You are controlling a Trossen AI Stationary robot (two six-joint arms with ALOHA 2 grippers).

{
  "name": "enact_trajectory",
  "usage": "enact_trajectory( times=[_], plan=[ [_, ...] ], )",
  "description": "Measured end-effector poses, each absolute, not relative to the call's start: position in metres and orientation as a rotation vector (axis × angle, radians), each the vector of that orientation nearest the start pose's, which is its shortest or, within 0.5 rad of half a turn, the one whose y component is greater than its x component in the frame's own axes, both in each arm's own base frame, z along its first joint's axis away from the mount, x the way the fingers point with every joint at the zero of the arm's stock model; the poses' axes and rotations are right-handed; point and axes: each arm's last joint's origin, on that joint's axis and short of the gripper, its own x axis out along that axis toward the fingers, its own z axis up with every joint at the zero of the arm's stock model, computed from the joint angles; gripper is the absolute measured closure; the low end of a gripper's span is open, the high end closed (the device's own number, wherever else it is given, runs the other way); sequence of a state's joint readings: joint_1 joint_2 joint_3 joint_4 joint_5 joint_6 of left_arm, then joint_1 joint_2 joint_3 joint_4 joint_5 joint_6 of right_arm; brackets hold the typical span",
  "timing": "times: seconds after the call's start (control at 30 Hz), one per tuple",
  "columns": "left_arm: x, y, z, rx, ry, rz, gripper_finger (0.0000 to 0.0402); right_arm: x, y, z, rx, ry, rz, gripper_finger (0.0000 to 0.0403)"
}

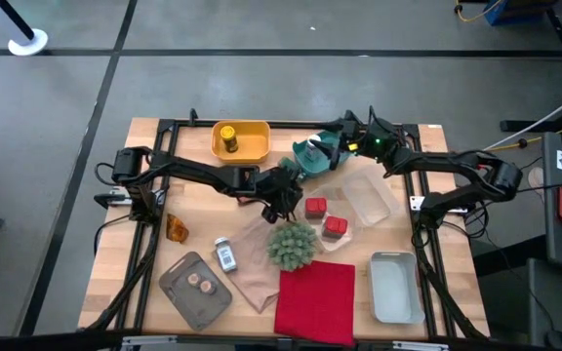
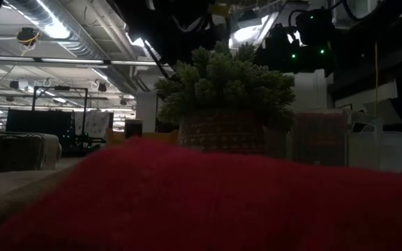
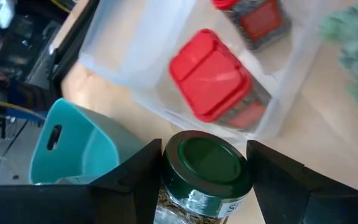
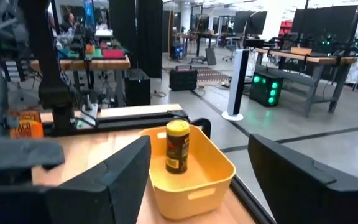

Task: Sort spices by type
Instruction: Put the bottom green seasoning bottle into the right transparent bin

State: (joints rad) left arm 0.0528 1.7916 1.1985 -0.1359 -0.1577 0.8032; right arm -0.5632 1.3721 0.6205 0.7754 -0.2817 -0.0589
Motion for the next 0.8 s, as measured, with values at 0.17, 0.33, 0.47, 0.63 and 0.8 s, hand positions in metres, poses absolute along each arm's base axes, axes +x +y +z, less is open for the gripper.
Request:
enact_trajectory(
  times=[0.17,0.33,0.47,0.63,0.8],
  plan=[
    [0.390,0.027,0.219,0.770,0.761,-0.025,0.0206,0.238,-0.141,0.244,-0.087,0.036,-0.280,0.0133],
    [0.395,0.029,0.230,0.732,0.722,0.065,0.0206,0.231,-0.136,0.248,-0.130,0.097,-0.276,0.0133],
    [0.399,0.030,0.238,0.690,0.661,0.134,0.0206,0.221,-0.130,0.253,-0.153,0.152,-0.268,0.0133],
    [0.404,0.031,0.247,0.654,0.575,0.190,0.0206,0.207,-0.121,0.259,-0.157,0.224,-0.257,0.0133],
    [0.407,0.033,0.254,0.604,0.494,0.232,0.0206,0.189,-0.110,0.263,-0.149,0.306,-0.242,0.0133]
  ],
)
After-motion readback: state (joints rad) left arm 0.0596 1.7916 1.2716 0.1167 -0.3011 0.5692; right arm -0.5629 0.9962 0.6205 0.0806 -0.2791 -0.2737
